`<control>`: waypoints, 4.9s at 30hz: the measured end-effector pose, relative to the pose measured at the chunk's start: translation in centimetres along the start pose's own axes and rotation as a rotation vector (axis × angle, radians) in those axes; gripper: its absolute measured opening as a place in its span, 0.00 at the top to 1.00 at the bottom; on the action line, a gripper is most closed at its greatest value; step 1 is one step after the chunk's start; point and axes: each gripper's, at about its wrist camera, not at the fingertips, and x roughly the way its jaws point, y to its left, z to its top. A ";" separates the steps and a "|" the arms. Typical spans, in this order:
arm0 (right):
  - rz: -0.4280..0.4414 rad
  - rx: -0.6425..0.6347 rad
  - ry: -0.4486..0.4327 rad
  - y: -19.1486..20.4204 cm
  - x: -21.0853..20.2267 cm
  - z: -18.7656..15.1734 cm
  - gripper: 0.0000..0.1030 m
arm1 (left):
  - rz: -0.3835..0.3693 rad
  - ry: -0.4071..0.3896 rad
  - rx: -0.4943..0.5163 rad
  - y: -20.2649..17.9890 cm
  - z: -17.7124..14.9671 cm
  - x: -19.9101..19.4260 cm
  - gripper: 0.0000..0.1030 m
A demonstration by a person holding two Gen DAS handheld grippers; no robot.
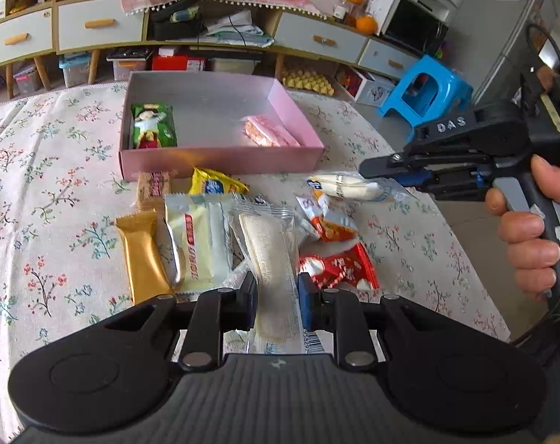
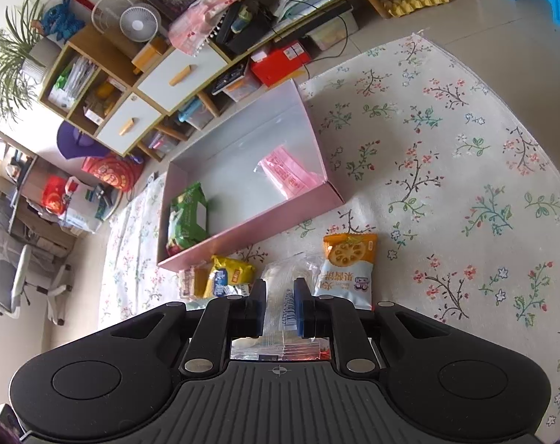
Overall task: Organize snacks
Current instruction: 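Carry both clear packets up and over the pink box, then lower both clear packets into the pink box and open both tools, then withdraw both tools from the box back over the snack pile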
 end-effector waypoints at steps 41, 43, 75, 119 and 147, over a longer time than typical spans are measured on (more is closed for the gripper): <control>-0.274 -0.518 0.141 4.3 9.3 -3.3 0.66 | 0.079 -0.053 -0.112 3.7 5.1 0.5 0.80; -0.264 -0.492 0.137 4.1 9.0 -2.9 0.74 | 0.079 -0.051 -0.114 3.8 5.3 0.6 0.80; -0.329 -0.723 0.237 5.2 12.8 -0.7 0.35 | 0.094 -0.041 -0.196 6.5 10.7 5.7 0.80; 0.003 -0.237 -0.098 5.7 11.6 9.3 0.60 | 0.119 -0.065 -0.262 9.3 12.6 9.0 0.74; -0.087 -0.232 -0.122 1.8 -4.9 2.1 0.26 | 0.171 -0.063 -0.147 3.0 8.9 2.1 0.30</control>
